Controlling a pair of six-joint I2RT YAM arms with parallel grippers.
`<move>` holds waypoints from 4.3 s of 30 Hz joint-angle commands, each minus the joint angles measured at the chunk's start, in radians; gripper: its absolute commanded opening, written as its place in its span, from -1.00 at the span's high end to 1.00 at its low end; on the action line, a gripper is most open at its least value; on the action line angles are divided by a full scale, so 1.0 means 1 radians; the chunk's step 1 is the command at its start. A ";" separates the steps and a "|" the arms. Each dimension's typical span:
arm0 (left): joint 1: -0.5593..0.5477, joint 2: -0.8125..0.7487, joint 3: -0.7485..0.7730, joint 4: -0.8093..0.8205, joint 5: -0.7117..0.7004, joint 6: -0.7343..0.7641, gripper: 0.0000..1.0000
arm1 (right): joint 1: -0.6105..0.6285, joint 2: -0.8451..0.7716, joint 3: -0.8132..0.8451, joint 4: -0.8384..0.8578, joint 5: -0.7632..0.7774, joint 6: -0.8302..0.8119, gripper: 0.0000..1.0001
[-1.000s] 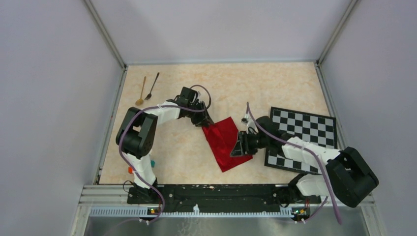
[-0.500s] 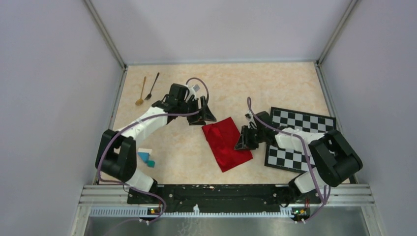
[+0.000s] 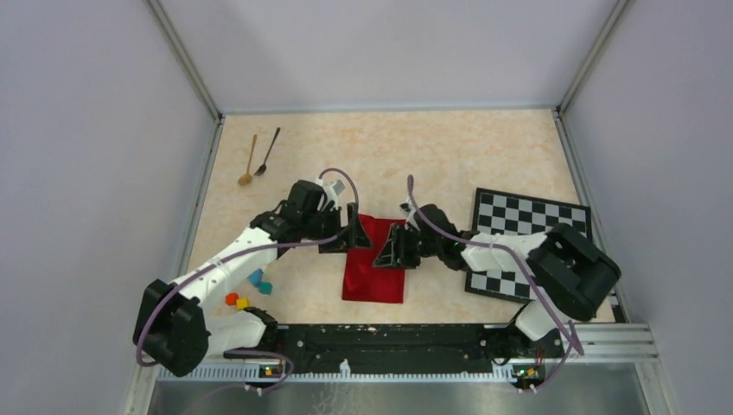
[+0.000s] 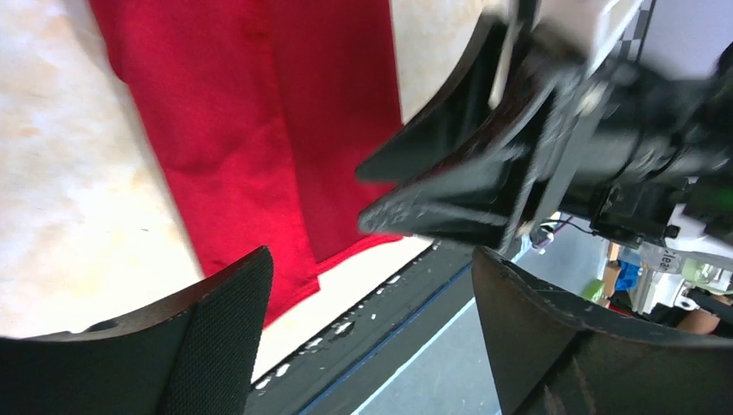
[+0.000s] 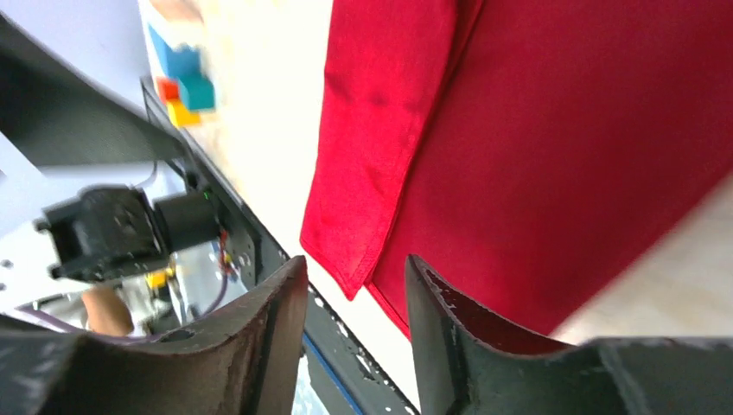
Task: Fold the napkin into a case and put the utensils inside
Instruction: Rotate the 2/3-rectangle-folded napkin from the center of the board, then pick up the 2/3-rectangle-folded napkin from the center of the board, then pass from the left arm to the right, then fold the 2/3-rectangle-folded napkin at the center of the board.
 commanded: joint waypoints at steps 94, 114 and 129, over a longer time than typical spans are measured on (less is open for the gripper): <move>-0.794 0.515 0.474 -0.462 -0.813 -0.392 1.00 | -0.305 0.145 -0.137 0.464 -0.092 0.146 0.17; -0.562 0.207 0.272 -0.105 -0.458 -0.266 -0.24 | -0.304 0.137 -0.018 0.331 -0.065 -0.110 1.00; -0.042 0.234 0.068 0.298 -0.200 -0.192 1.00 | -0.305 0.130 0.165 0.000 -0.034 -0.313 1.00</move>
